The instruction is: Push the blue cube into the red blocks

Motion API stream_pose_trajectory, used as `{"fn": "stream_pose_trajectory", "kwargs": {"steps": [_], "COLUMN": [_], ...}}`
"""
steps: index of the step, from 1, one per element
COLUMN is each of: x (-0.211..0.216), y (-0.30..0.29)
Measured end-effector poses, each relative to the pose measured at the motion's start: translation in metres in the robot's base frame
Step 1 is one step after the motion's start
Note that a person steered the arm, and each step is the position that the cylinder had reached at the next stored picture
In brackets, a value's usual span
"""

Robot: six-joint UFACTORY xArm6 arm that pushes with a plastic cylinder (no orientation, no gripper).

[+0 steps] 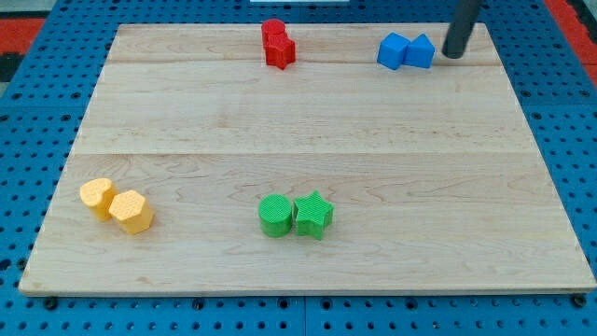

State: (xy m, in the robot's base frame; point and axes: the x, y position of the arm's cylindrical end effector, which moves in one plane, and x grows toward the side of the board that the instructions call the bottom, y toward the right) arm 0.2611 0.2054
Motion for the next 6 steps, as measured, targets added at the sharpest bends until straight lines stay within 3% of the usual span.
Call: {"fn": "stream_pose_trajectory", "kwargs": {"steps": [1, 4, 5, 6], "x": [0.0, -0.032, -0.043, -0.055], "y": [-0.062, -0.077, -0.123, -0.127]}}
